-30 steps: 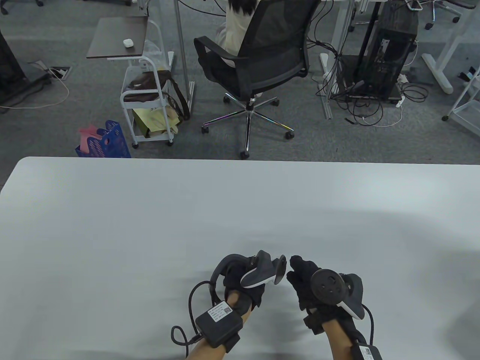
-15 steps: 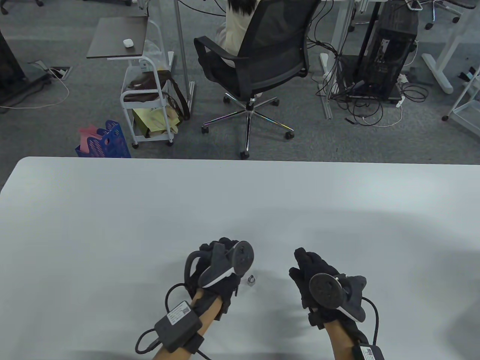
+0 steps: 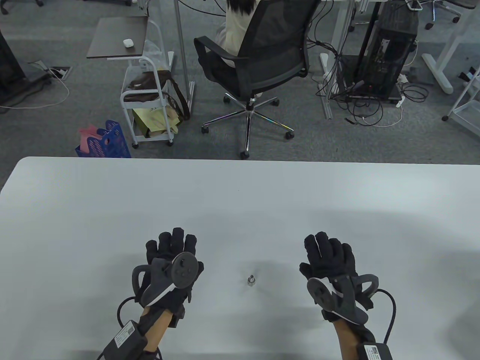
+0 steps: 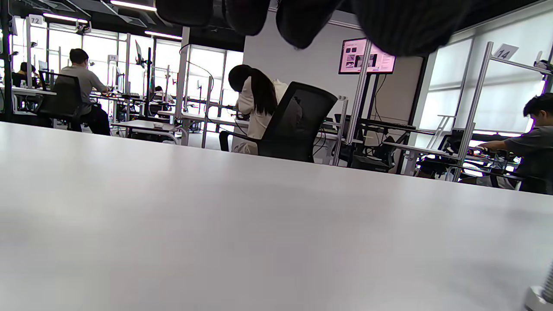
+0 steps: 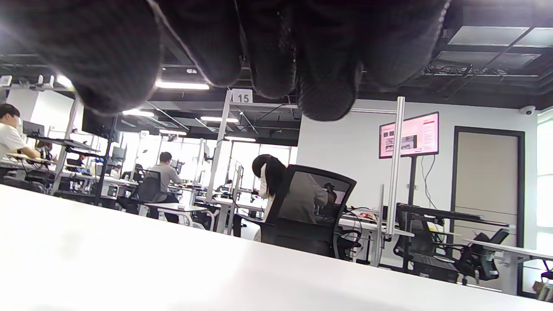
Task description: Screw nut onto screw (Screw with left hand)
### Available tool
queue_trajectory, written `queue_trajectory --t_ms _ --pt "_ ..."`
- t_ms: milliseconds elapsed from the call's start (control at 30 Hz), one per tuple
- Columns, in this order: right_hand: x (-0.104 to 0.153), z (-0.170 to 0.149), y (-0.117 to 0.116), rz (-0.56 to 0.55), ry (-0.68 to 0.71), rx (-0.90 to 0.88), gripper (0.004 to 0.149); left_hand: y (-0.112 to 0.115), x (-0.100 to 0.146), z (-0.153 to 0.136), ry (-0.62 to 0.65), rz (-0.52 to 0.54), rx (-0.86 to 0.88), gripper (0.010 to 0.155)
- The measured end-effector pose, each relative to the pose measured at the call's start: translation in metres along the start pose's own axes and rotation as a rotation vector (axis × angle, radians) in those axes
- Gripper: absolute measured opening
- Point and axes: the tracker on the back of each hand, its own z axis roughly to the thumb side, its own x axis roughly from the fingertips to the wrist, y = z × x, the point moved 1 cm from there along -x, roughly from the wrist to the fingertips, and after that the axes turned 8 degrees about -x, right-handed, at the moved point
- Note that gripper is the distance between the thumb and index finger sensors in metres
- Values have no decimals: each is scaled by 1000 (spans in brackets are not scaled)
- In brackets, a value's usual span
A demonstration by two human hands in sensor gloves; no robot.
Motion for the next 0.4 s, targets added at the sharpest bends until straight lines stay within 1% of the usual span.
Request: queue_trajectory --t_ms 67,133,400 --pt "0 -1 -1 11 -5 12 65 3 0 0 3 -4 -7 77" --pt "1 -2 -1 22 -5 33 66 7 -1 1 9 -36 -22 77" --pt "1 -1 -2 44 2 50 65 13 0 14 49 -58 -59 76"
